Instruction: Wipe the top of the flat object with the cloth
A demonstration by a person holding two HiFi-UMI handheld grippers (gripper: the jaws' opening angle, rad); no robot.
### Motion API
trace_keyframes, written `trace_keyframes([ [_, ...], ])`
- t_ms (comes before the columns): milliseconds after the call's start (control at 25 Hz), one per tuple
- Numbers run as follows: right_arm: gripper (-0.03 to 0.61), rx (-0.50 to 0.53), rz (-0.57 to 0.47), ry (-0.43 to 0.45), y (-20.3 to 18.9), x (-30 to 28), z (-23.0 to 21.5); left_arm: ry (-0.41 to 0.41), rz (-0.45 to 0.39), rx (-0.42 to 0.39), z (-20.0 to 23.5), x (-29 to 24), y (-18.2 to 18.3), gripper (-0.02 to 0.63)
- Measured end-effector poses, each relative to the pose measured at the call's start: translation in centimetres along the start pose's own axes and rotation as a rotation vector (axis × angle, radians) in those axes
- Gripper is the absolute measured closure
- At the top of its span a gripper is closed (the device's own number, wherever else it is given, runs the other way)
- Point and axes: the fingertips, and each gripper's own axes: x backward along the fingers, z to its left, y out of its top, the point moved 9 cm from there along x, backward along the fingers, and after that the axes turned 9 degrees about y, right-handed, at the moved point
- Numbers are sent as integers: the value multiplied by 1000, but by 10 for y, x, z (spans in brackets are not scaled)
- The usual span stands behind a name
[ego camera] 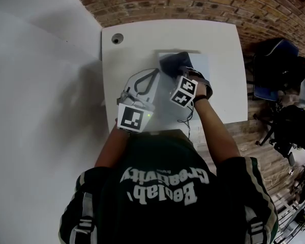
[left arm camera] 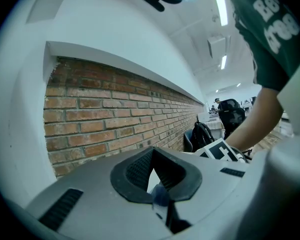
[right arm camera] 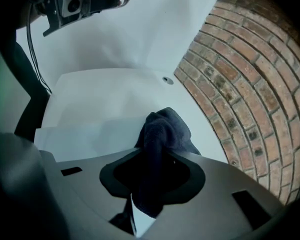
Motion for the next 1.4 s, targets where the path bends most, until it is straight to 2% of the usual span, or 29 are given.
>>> trace_keyframes([
  [240, 492, -103, 45, -41, -35, 3, -22, 0, 10, 5, 1, -4, -1, 618],
  [440, 497, -69, 47, -28, -30, 8, -16, -17, 16, -6, -5, -7, 0, 618],
  [600, 497, -71, 51, 47, -35, 17, 7, -17, 16, -13, -7, -7, 0, 618],
  [840, 498, -69, 53, 170, -48, 37, 68, -14, 15, -14, -11, -8, 2, 618],
  [1000, 497, -33, 80, 304, -50, 46, 105, -17, 16, -20, -12, -7, 0, 618],
  [1120, 497, -5, 98, 387, -50, 50, 116, -14, 6, -15, -12, -7, 0, 618],
  [1200, 495, 0, 95, 371, -48, 54, 108, -10, 2, -15, -10, -5, 0, 618],
  [1400, 494, -47, 12, 125, -21, 53, 40, 34, 16, -10, 6, 0, -2, 618],
])
